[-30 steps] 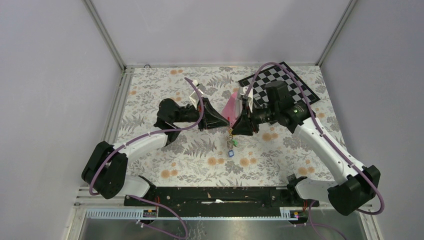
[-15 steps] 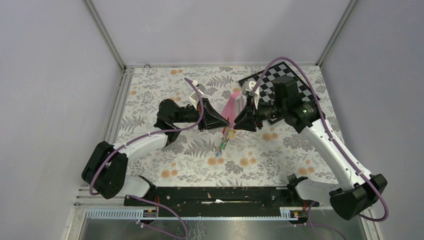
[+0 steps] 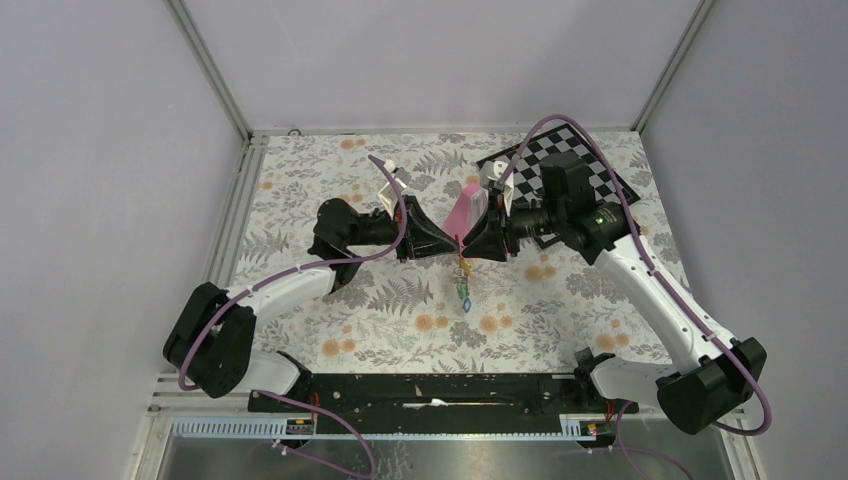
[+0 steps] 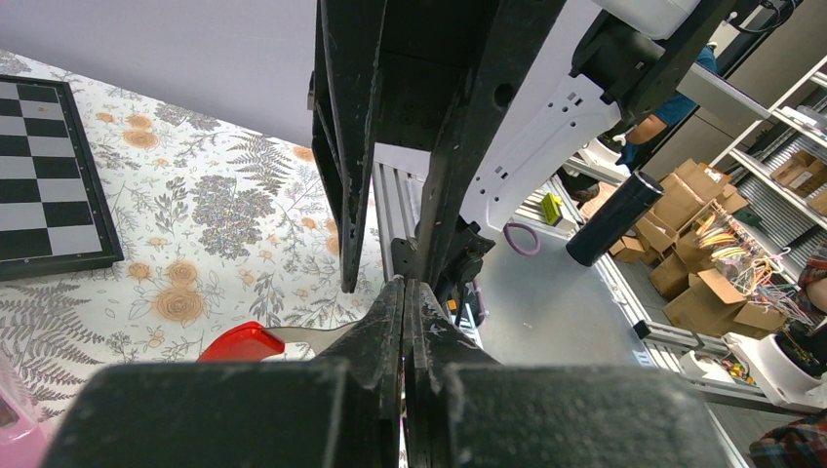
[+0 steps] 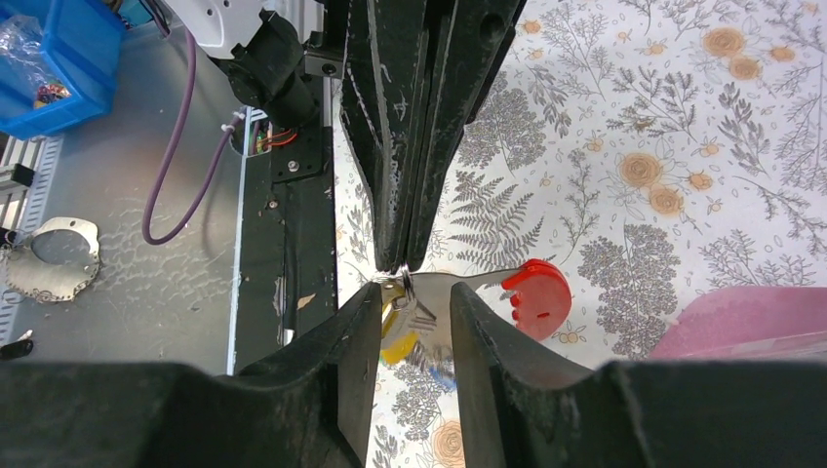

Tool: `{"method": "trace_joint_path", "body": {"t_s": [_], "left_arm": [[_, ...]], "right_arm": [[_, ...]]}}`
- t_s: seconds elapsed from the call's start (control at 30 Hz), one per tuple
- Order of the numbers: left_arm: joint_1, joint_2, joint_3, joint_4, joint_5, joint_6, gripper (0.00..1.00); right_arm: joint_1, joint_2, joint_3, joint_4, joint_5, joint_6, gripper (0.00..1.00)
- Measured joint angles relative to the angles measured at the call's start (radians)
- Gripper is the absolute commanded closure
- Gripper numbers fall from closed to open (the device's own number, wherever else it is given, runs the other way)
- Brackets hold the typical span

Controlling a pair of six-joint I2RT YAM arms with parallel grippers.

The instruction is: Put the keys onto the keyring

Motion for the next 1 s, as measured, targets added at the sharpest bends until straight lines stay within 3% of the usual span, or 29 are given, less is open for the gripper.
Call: {"method": "trace_joint_path", "body": {"t_s": [0.47,0.7,0.93,1.0], "left_arm": [[0.000,0.000,0.000,0.000,-0.001,-0.008,1.00],[0.000,0.000,0.000,0.000,-0.003,-0.008,1.00],[0.000,0.000,0.000,-0.010,-0.004,0.007,1.00],[0.001,0.000,0.000,-0.026,-0.004,0.031,0.87]], "right_arm": [[0.000,0.012,-0.041,0.043,-0.026,0.033,0.74],[0.001,0.015,-0.041,0.045,-0.045,0.047,0.95],[0.001,0.015,-0.040,0.036,-0.041,0.035,1.00],[0.002,0.014,-0.036,0.018,-0.027,0.013,1.00]]}}
